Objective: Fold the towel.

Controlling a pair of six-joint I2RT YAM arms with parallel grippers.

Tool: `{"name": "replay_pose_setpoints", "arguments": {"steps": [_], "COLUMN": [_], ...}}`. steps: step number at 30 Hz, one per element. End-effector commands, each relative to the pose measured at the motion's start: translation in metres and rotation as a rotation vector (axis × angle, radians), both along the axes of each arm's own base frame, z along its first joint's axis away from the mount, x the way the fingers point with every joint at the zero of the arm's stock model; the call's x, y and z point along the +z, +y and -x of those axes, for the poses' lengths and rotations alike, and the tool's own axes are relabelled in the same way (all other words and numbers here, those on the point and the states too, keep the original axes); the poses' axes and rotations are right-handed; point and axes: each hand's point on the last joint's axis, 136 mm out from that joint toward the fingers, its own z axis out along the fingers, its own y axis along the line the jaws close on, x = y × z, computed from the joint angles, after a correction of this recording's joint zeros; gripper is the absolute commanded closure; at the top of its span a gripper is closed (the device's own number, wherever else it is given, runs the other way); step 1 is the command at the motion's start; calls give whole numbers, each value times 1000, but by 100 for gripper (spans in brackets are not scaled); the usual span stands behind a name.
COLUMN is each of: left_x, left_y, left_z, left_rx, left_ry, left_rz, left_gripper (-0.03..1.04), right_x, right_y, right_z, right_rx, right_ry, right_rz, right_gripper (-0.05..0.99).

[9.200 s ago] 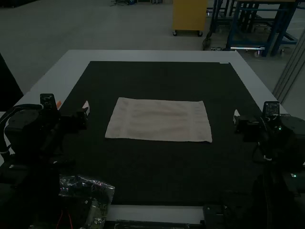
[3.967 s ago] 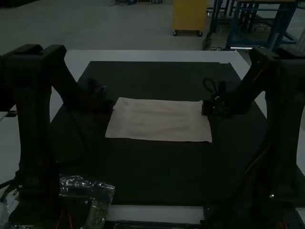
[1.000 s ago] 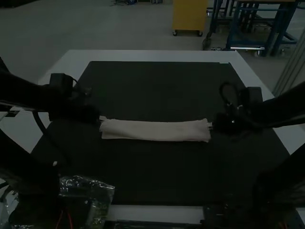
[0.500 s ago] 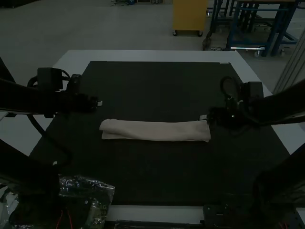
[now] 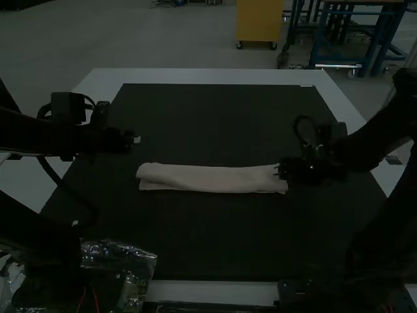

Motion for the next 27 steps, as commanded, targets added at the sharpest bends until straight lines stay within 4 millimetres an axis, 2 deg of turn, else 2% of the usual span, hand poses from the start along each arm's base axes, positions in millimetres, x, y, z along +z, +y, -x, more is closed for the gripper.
{"name": "replay_pose_setpoints", "arguments": {"steps": [1,6,7,8,9,11,18,22,24,27], "left_x": [15,13,12,12,11,9,8,11,11,8], "left_y": [-6,-6,-6,-6,-7,-7,-7,-6,-6,-5], "left_z": [-6,-5,-5,-5,-4,-3,-2,-4,-5,-7], "left_rx": [-21,-18,-16,-16,-17,-20,-20,-12,-11,-6], "left_ry": [-39,-39,-39,-39,-36,-31,-38,-54,-60,-55], "left_rz": [22,27,30,30,31,33,36,35,34,33], "left_gripper": [4,4,4,4,4,4,4,4,4,4], "right_x": [4,-4,-6,-8,-10,-12,-9,13,30,41], "right_y": [13,27,29,32,33,34,27,8,4,7], "right_z": [-9,-7,-7,-6,-6,-7,-11,-19,-23,-21], "right_rx": [45,83,89,97,103,128,112,76,60,68], "right_ry": [-32,-24,-19,-14,-12,-28,-35,-59,-96,-105], "right_rz": [2,6,7,8,11,19,12,10,-5,-22], "right_gripper": [3,3,7,15,34,94,96,96,96,96]}}
